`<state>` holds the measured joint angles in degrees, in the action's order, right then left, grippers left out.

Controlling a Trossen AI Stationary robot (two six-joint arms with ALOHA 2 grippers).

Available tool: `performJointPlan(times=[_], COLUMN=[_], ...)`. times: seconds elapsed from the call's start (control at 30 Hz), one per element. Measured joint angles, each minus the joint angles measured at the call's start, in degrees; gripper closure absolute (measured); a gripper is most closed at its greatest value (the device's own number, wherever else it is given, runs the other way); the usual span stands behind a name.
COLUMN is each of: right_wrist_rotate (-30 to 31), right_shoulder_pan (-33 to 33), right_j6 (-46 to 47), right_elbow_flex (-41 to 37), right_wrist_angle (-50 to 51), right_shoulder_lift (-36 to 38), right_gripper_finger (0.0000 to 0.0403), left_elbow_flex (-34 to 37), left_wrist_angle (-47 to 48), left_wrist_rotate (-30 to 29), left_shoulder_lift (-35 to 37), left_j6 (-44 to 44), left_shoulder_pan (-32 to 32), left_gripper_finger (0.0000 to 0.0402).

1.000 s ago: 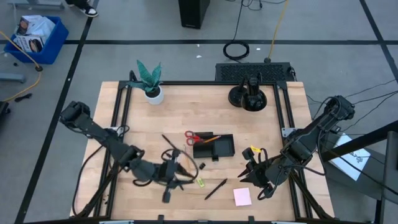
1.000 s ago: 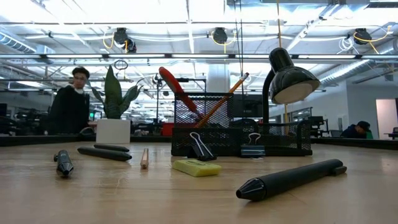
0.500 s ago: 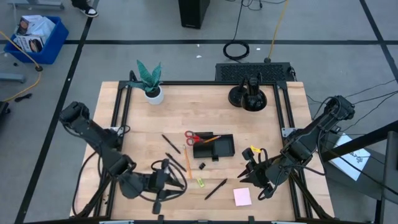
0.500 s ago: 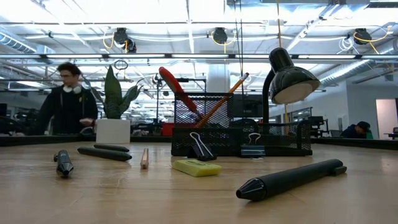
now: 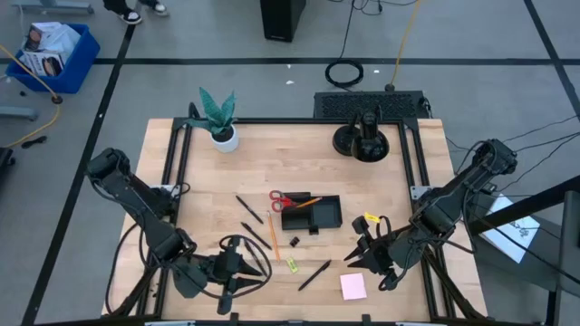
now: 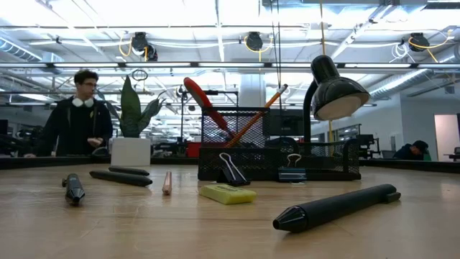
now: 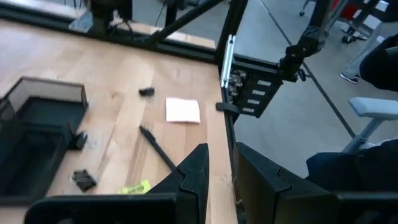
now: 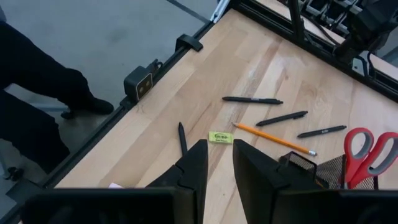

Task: Pick and place office supplies into organizer
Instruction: Put the yellow pencil into the black desk organizer

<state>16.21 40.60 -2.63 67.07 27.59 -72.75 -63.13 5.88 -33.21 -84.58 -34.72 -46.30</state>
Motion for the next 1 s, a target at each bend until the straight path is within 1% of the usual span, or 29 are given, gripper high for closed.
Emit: performJointPlan(times=[0.43,1.0], right_wrist_rotate=[0.0,0.0], right_shoulder_pan=[0.0,0.0], right_j6=[0.0,0.0], right_elbow_flex=[0.0,0.0], right_wrist_angle=[0.0,-0.1], right_shoulder_lift=[0.0,0.0], right_gripper_finger=[0.0332,0.0332], left_elbow_flex=[0.0,0.0], left_wrist_angle=[3.0,3.6], left_wrist_rotate=[0.0,-0.1], left_shoulder_lift=[0.0,0.0], left_j6=[-9.1,-9.8], left_shoulder_pan=[0.0,0.0], left_gripper_finger=[0.0321,0.0321])
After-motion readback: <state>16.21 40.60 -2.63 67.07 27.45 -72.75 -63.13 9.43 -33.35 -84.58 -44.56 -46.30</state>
